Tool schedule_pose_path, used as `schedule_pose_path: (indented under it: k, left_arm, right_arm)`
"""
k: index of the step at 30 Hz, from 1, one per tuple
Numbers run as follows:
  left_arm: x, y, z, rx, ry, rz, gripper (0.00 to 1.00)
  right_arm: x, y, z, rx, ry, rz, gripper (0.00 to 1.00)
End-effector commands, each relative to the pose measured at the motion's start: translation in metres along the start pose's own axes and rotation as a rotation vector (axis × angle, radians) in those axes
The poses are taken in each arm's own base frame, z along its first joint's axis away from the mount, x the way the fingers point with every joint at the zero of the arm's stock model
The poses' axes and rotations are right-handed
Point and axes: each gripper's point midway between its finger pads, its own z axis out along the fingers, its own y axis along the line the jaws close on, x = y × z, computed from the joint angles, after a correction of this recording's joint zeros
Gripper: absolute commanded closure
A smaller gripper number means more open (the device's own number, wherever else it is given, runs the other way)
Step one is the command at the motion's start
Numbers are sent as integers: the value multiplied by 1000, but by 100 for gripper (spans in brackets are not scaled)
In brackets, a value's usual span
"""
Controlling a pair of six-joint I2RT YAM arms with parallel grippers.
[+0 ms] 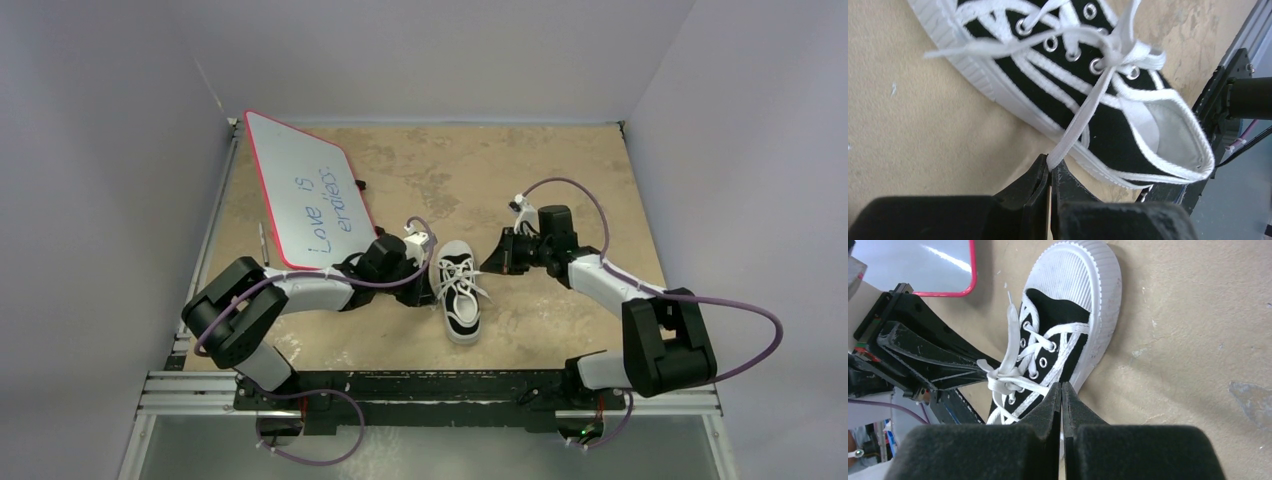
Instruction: Tie the shoes
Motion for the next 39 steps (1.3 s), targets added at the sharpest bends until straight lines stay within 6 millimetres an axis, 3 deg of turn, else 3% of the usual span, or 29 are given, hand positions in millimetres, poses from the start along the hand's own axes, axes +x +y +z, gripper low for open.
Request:
schedule_pose_path:
  k: [1,13,19,21,23,25,27,28,30,33,39]
  left_arm:
    - [4,-4,-10,-30,38,-47,100]
    - [20,13,-8,-105,73,-95,100]
    - [33,23,-8,-133,98,-101,100]
    - [33,22,-7,-128,99,-98,100]
    - [29,20,-8,-120,91,-93,100]
    - [24,16,-8,-107,79,-87,100]
    - [21,12,-6,-89,76,-82,100]
    - [19,10,-4,-78,76,-80,100]
    - [17,8,-2,-60,78,-79,100]
    - [13,6,-2,-59,66,-75,100]
    - [3,3,0,-52,43,-65,100]
  right_arm:
    - [-17,1,-2,37,-43,18,100]
    - [-36,-48,-14,333,-191,115,100]
    - [-25,-63,-17,386,-198,129,100]
    - [-28,-50,-13,309,-179,63,100]
    - [-44,-22,-16,188,-173,-53,100]
    - [-46,7,-19,60,-141,-90,100]
    - [-47,14,-19,30,-129,-87,100]
    - [-46,16,-17,12,-114,-91,94]
    - [-42,7,-16,46,-70,-64,62]
    - [-47,2,-20,10,-124,67,37]
    - [-39,17,-6,-182,-105,186,30]
